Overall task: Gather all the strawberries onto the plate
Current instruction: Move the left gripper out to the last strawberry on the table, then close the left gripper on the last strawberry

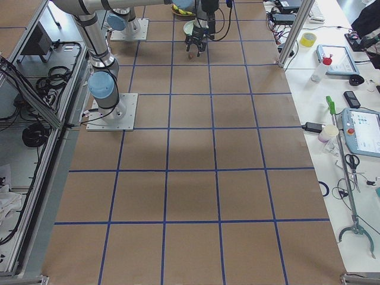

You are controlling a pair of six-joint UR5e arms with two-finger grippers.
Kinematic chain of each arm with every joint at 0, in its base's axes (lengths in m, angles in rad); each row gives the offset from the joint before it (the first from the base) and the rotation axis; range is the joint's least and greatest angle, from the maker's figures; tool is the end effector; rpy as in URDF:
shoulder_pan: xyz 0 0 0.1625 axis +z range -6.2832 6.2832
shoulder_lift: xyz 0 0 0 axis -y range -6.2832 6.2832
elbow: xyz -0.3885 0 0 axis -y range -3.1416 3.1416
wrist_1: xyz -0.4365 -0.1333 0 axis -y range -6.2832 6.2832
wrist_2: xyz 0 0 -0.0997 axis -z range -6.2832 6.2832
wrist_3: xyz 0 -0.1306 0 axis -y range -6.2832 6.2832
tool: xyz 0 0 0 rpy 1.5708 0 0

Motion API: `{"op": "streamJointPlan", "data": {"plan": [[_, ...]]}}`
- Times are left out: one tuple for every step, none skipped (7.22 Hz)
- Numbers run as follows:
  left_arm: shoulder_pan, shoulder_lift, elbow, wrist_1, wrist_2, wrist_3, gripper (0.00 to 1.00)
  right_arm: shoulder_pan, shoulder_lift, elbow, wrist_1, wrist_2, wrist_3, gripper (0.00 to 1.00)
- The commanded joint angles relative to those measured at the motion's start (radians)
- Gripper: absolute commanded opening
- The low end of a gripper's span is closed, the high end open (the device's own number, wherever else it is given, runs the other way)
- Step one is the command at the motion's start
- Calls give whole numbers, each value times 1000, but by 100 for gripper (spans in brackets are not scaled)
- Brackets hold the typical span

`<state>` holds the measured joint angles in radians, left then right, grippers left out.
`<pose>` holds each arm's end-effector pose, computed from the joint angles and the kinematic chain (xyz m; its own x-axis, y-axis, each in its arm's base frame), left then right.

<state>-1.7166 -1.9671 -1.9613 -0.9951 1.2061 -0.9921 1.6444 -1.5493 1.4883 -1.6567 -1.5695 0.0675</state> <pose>-0.2550 -0.4983 0.0716 -0.6304 -0.7761 0.0153 -0.7052 0.5808 0.4066 0.1744 -0.5504 0.4629 -0.9999 -0.0070 -0.0112 -0.0053 0.9893 -0.1460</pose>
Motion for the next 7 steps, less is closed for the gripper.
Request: {"op": "streamJointPlan", "data": {"plan": [[-9,-9,-1,1,0,0,62,2,1,1,0,2,0,100],[-9,-7,5,7,1,-5,5,0,0,1,2,0,0,100],[-9,-3,6,9,1,7,0,0,0,1,2,0,0,100],[-9,1,9,10,1,15,0,0,0,1,2,0,0,100],[-9,2,15,6,4,27,0,0,0,0,2,-1,0,100],[-9,16,27,6,9,32,0,0,0,1,2,0,0,100],[-8,28,89,-12,18,56,0,2,0,1,3,0,0,100]]}}
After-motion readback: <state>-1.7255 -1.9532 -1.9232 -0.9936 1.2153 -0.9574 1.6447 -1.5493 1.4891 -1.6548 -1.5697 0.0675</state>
